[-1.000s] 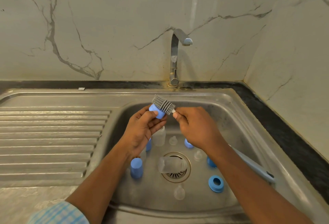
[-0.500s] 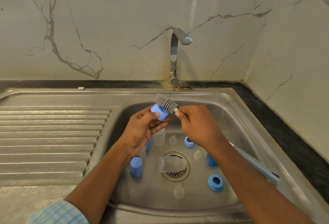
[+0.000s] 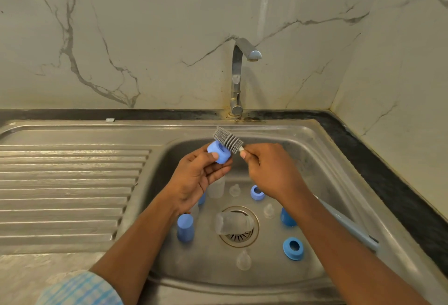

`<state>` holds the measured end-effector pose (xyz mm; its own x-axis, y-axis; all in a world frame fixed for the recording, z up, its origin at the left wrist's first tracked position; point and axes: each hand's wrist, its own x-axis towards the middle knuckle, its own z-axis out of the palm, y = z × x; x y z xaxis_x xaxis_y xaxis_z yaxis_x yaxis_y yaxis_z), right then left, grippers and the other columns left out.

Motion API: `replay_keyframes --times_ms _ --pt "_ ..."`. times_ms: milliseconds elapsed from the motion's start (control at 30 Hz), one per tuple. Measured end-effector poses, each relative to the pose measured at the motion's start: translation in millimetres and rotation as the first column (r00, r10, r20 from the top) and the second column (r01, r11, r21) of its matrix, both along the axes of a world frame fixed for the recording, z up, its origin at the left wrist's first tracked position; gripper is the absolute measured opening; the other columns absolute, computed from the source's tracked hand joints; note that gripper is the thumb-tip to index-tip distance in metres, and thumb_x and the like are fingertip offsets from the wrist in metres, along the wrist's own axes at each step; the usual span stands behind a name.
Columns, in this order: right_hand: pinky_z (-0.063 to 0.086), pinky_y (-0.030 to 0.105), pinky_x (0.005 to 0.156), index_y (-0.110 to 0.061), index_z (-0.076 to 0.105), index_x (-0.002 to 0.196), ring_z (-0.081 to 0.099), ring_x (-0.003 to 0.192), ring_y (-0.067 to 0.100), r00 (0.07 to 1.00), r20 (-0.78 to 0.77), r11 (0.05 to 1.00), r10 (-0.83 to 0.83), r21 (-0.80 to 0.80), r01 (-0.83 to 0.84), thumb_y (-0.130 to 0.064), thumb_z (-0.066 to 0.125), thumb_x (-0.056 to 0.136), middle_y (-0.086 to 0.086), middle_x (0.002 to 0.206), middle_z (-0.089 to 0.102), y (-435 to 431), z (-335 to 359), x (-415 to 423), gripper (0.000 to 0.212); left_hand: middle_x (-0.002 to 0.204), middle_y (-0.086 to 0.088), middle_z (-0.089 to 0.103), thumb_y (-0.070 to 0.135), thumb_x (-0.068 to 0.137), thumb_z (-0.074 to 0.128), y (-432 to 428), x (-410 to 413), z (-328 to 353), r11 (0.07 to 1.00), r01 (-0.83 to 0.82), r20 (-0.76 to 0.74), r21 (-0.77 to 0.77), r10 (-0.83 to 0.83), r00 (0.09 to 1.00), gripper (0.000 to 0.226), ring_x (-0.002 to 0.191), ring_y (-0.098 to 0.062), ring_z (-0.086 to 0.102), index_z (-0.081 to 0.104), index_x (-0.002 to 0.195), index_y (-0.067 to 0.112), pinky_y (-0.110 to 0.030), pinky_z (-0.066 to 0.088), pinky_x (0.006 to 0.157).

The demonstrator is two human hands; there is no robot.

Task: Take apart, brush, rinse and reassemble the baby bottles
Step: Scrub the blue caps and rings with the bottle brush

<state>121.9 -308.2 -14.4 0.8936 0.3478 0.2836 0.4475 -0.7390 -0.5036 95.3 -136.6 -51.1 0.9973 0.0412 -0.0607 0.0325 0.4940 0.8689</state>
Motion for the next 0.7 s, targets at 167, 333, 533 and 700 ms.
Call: replay_keyframes --times_ms 167,333,533,700 --pt "0.031 0.031 0.051 -0.023 0.052 0.068 0.042 0.050 0.012 0.998 -0.022 0.998 0.058 -0.022 -0.058 -0.029 0.049 0.101 -0.006 0.053 0.044 1 1 -5 0.034 0.103 -0.015 0.075 0.009 0.099 0.050 6 2 2 0.994 -0.098 0.003 -0.055 0.098 0.995 0.023 0.094 -0.020 0.073 0.065 0.114 0.001 -0.026 0.060 0.080" --pt "0.033 0.030 0.052 -0.021 0.066 0.085 0.045 0.054 0.012 0.998 0.002 0.997 0.065 -0.033 -0.065 -0.031 0.049 0.101 -0.007 0.057 0.048 7 -1 -6 0.026 0.100 -0.013 0.076 0.017 0.090 0.056 9 2 4 0.975 -0.111 -0.022 -0.195 0.109 0.994 0.028 0.092 -0.018 0.074 0.064 0.111 0.000 -0.024 0.059 0.076" --pt "0.032 0.031 0.052 -0.021 0.062 0.076 0.042 0.051 0.011 0.999 -0.024 0.999 0.021 -0.024 -0.022 -0.029 0.049 0.101 -0.006 0.055 0.047 -4 -1 2 0.029 0.104 -0.018 0.075 0.019 0.087 0.058 0 0 4 0.979 -0.057 -0.051 -0.196 0.047 0.998 0.035 0.094 -0.021 0.074 0.063 0.115 -0.001 -0.026 0.060 0.075" --pt "0.031 0.030 0.051 -0.027 0.045 0.063 0.041 0.049 0.011 0.999 -0.019 0.998 0.037 -0.042 -0.038 -0.029 0.049 0.101 -0.007 0.052 0.043 3 0 -1 0.038 0.104 -0.017 0.075 0.019 0.094 0.055 7 2 2 0.969 -0.106 -0.048 -0.222 0.098 0.994 0.034 0.094 -0.020 0.074 0.061 0.119 -0.002 -0.024 0.060 0.076"
